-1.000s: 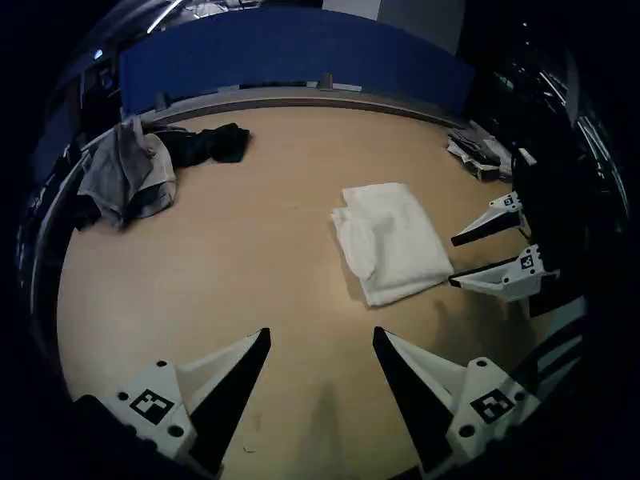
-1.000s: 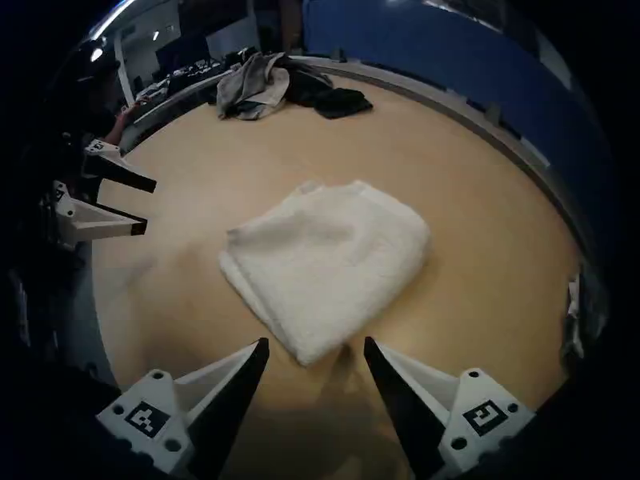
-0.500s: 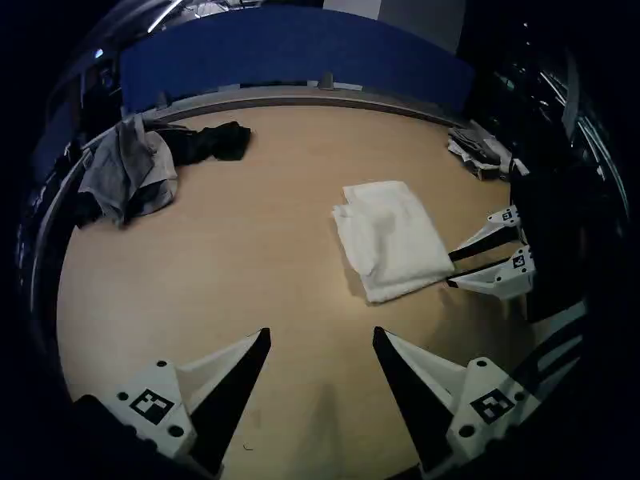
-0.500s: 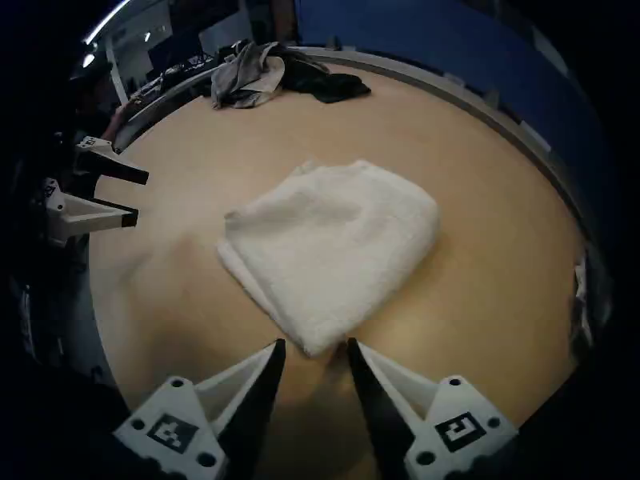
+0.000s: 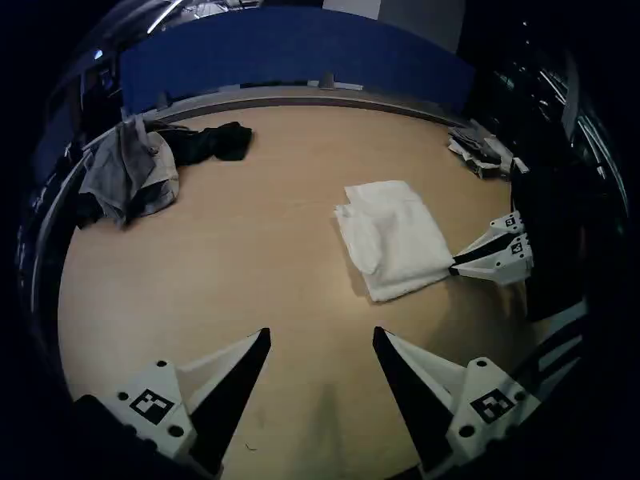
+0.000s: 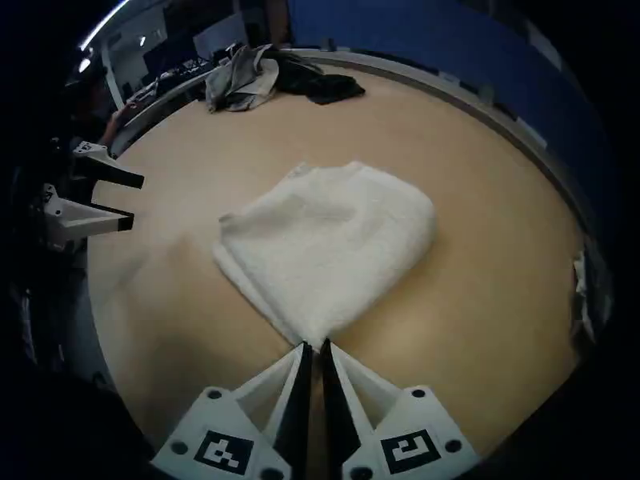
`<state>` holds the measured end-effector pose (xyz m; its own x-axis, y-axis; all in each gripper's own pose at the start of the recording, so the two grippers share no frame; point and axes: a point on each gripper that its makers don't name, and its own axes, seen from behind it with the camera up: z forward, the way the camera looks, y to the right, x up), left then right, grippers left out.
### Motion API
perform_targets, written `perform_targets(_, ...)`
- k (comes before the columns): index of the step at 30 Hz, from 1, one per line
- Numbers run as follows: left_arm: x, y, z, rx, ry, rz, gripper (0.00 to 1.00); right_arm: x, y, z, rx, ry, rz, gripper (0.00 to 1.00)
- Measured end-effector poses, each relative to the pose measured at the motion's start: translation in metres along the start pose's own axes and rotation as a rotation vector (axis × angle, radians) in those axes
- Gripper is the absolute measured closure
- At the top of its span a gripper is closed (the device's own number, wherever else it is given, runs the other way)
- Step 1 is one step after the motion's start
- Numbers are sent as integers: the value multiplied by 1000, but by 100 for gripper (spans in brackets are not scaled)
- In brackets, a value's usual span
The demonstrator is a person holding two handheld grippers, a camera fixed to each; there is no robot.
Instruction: Fold towel
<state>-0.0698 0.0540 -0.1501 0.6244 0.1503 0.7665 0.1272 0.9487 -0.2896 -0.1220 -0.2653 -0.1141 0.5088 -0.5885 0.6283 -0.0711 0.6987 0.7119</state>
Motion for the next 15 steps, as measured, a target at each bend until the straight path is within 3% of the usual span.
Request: perform_targets(15,3,1,-2,-2,0,5,5,9,3,-10,0,38,-17,95)
